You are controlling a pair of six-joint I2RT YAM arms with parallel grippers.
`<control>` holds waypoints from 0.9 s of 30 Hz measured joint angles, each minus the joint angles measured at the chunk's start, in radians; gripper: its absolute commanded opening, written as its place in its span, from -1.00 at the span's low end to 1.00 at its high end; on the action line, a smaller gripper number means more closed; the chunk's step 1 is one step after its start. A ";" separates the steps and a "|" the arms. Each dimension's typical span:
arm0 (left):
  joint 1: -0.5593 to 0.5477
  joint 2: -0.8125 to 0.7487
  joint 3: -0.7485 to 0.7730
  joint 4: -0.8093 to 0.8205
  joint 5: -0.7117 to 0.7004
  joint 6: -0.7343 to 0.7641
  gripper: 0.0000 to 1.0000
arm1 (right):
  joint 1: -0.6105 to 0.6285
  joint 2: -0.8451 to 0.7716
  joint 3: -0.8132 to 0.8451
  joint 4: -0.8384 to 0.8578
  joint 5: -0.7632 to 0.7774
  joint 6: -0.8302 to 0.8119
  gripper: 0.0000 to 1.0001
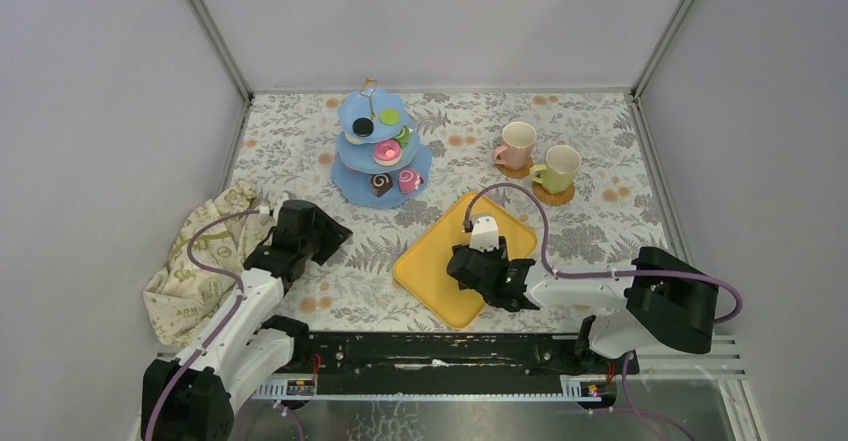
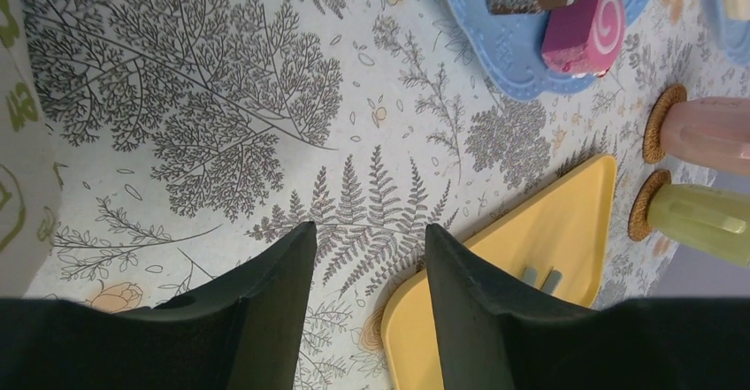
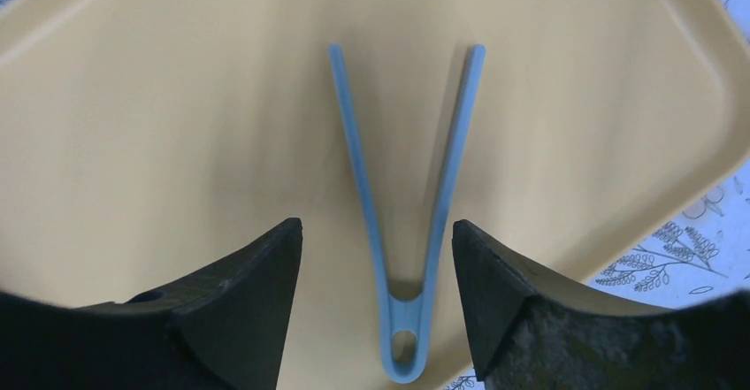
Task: Serve the afternoon tea
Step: Place the clamp on the tray, then reset both arms
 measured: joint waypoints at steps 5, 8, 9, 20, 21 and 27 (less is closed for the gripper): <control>0.000 -0.017 0.052 -0.009 -0.042 0.005 0.14 | 0.002 -0.045 0.086 -0.078 0.011 -0.039 0.57; 0.000 -0.037 0.106 -0.010 -0.092 0.013 0.16 | 0.003 -0.122 0.151 -0.123 0.031 -0.077 0.66; 0.000 -0.043 0.128 -0.010 -0.114 0.016 0.16 | 0.003 -0.152 0.179 -0.140 0.042 -0.096 0.67; 0.000 0.000 0.328 0.063 -0.433 0.136 0.23 | -0.260 -0.381 0.405 -0.242 0.178 -0.313 0.97; 0.000 0.000 0.332 0.080 -0.460 0.164 0.23 | -0.333 -0.410 0.404 -0.238 0.183 -0.343 0.97; 0.000 0.015 0.322 0.219 -0.628 0.397 0.24 | -0.708 -0.503 0.371 -0.135 0.218 -0.478 1.00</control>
